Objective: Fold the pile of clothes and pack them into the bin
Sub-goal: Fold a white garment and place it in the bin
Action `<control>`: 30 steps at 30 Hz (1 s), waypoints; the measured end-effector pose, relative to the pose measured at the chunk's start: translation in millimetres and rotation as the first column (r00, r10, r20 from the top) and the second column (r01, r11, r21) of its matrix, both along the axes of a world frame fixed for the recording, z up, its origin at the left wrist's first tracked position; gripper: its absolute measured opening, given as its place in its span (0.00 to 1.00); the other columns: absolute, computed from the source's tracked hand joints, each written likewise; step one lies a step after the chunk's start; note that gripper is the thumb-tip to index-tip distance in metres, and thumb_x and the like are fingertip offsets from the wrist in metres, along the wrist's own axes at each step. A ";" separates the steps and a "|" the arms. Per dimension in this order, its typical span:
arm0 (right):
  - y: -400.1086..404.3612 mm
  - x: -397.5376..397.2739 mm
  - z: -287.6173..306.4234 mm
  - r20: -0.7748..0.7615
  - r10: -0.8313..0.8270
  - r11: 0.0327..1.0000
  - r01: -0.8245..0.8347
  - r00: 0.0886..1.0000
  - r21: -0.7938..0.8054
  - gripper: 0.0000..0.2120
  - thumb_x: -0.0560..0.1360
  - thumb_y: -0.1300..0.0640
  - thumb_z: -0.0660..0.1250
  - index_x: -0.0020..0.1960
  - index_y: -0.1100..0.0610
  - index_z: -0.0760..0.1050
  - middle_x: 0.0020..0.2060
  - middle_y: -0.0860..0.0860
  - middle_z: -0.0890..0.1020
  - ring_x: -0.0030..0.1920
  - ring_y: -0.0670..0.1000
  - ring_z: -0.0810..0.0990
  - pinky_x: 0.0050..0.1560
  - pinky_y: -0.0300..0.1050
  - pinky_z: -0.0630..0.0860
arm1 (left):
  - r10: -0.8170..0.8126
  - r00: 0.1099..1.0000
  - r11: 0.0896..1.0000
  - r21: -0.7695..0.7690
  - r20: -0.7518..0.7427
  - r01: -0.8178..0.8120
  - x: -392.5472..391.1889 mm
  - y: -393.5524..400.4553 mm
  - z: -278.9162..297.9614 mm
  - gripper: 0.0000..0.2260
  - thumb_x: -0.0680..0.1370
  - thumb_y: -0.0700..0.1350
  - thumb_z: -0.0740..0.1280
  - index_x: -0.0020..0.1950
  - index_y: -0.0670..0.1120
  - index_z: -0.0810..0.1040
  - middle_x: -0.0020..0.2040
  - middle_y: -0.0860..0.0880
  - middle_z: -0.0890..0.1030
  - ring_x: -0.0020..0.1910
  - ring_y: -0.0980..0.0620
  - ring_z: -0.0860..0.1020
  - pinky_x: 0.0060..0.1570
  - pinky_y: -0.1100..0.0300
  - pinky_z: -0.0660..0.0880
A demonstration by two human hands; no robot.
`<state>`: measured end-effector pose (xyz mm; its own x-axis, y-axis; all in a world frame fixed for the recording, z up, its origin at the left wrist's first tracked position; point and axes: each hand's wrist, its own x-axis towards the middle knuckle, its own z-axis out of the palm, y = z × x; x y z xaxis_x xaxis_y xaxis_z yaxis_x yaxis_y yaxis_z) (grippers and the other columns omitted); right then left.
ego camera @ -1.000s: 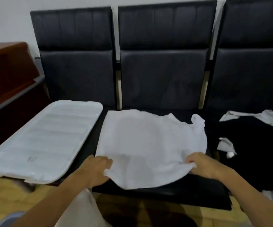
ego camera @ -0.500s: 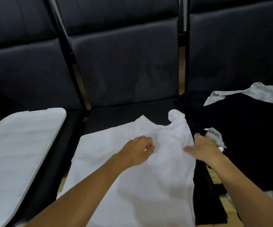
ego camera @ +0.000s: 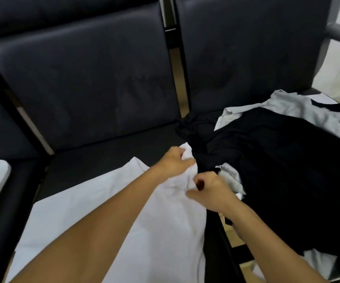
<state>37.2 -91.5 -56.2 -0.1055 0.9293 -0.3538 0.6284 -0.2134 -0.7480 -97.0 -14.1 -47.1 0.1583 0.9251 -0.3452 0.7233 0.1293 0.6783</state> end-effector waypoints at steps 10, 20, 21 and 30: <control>-5.5 14.7 50.1 -0.805 -0.290 0.875 -0.197 0.517 -0.442 0.26 0.69 0.59 0.75 0.66 0.58 0.74 0.55 0.55 0.85 0.56 0.54 0.84 0.59 0.49 0.79 | 0.061 0.692 0.966 -0.217 0.719 0.140 -28.1 0.3 96.3 0.17 0.78 0.32 0.62 0.67 0.39 0.75 0.54 0.42 0.81 0.52 0.46 0.81 0.53 0.53 0.80; -12.9 17.7 46.4 -0.672 -0.077 0.908 -0.227 0.737 -0.353 0.25 0.68 0.45 0.77 0.63 0.45 0.77 0.56 0.43 0.84 0.59 0.46 0.82 0.65 0.54 0.76 | 0.003 0.559 0.971 -0.137 0.829 0.198 -18.1 4.5 145.3 0.11 0.75 0.33 0.55 0.41 0.41 0.76 0.33 0.46 0.76 0.37 0.49 0.69 0.48 0.54 0.74; -13.7 17.4 45.8 -0.665 -0.048 0.903 -0.252 0.745 -0.347 0.26 0.67 0.45 0.78 0.63 0.46 0.77 0.56 0.43 0.84 0.59 0.46 0.82 0.66 0.54 0.75 | 0.013 0.545 0.970 -0.142 0.839 0.195 -18.3 5.3 147.9 0.12 0.74 0.34 0.55 0.38 0.41 0.77 0.31 0.46 0.74 0.36 0.49 0.68 0.47 0.55 0.73; 4.0 18.9 49.7 -0.860 -0.453 0.828 -0.246 0.234 -0.503 0.30 0.75 0.35 0.63 0.64 0.57 0.77 0.42 0.52 0.79 0.28 0.46 0.73 0.37 0.38 0.71 | 0.018 0.598 0.996 -0.067 0.802 0.060 -22.2 10.9 148.4 0.10 0.83 0.44 0.60 0.49 0.46 0.80 0.42 0.47 0.81 0.39 0.52 0.80 0.44 0.56 0.79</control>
<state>56.1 -87.5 -6.5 -0.5859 0.7013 -0.4061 -0.5041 -0.7078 -0.4949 -119.1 -3.3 101.3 0.4257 0.8940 -0.1399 -0.1025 0.2012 0.9742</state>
